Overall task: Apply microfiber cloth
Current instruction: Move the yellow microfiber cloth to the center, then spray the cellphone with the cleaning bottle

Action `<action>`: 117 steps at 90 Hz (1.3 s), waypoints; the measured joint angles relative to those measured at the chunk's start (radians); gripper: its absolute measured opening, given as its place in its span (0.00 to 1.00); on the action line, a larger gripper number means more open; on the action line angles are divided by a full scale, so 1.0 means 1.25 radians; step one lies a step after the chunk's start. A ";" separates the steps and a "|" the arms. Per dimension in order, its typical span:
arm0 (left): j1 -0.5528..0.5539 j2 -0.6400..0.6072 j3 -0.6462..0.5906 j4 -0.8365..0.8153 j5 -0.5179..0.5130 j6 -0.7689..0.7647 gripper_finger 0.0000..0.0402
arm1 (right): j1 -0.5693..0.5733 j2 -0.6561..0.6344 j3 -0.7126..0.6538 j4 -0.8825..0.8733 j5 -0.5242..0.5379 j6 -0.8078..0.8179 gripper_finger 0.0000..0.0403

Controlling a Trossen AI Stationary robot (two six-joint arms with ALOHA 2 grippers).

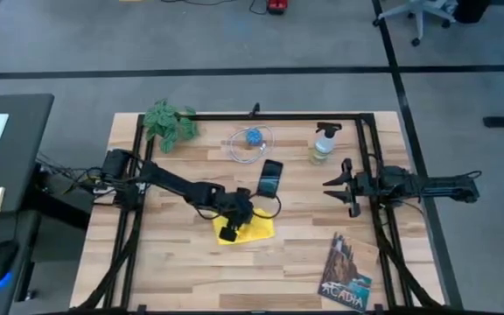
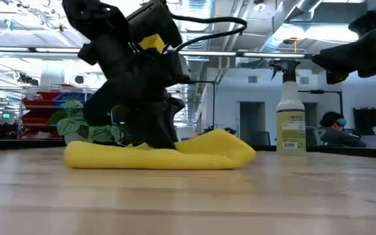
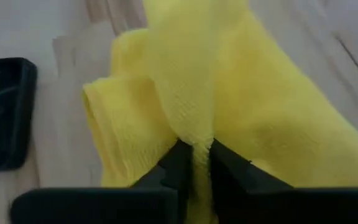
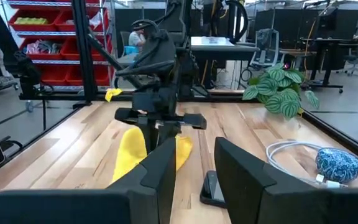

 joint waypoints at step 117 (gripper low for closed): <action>-0.071 -0.204 -0.032 -0.028 -0.287 -0.381 0.48 | 0.047 0.142 0.073 0.127 -0.009 0.114 0.24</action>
